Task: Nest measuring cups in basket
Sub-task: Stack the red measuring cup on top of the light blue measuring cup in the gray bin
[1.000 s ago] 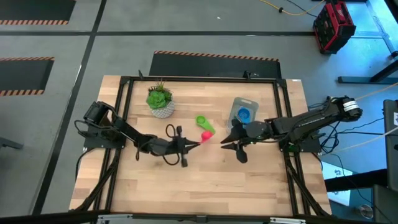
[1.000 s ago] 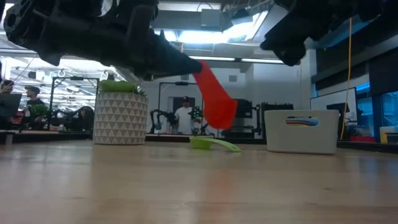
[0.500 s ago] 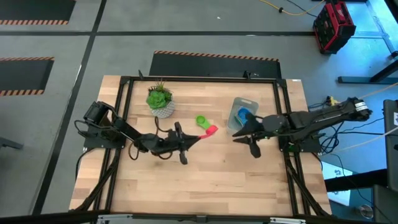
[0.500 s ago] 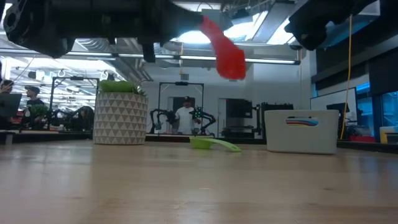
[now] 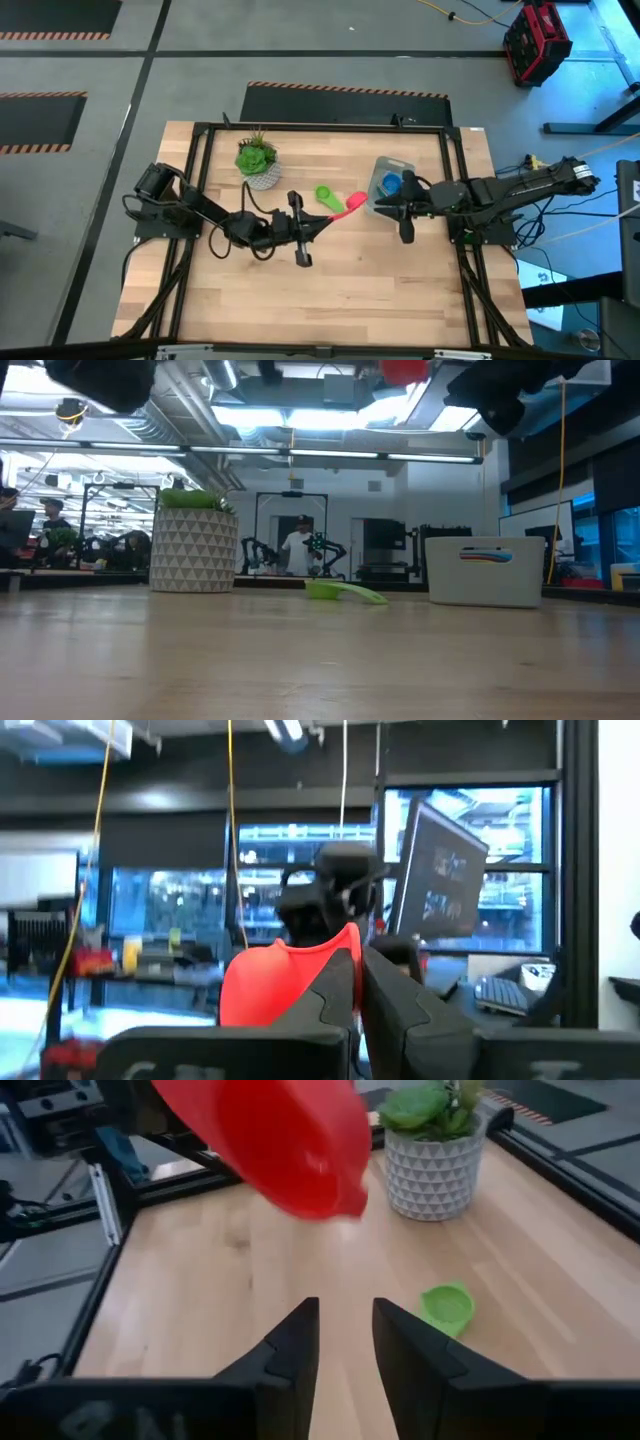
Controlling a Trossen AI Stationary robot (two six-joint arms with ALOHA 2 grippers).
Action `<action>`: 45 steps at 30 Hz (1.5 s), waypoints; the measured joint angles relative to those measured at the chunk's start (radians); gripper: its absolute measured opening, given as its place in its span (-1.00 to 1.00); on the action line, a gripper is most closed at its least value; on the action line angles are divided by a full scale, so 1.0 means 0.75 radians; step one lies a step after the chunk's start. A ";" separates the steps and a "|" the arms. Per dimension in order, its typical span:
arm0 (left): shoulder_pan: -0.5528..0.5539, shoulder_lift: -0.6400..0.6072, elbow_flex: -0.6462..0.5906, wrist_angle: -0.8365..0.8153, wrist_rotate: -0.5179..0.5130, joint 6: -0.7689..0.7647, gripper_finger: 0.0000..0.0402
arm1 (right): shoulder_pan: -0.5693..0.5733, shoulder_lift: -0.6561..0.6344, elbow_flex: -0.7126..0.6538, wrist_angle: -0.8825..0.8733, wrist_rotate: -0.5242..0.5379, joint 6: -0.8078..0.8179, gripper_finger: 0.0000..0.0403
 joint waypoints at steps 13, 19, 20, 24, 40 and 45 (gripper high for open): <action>0.000 -0.002 0.139 -0.046 0.068 0.069 -0.99 | 0.000 -0.004 0.000 0.252 -0.031 -0.146 -0.50; -0.011 -0.002 0.139 -0.046 0.068 0.069 -0.99 | 0.000 -0.017 0.000 0.257 -0.032 -0.214 -0.50; -0.012 -0.002 0.139 -0.046 0.068 0.069 -0.99 | 0.000 -0.020 0.000 0.254 -0.032 -0.215 -0.50; -0.011 -0.002 0.139 -0.046 0.067 0.068 -0.99 | 0.000 -0.035 0.000 0.253 -0.032 -0.216 -0.50; -0.012 -0.001 0.139 -0.089 0.080 0.059 -0.99 | 0.000 -0.048 0.000 0.316 -0.033 -0.247 -0.50; -0.012 -0.001 0.139 -0.093 0.081 0.058 -0.99 | 0.000 -0.048 0.000 0.317 -0.032 -0.248 -0.50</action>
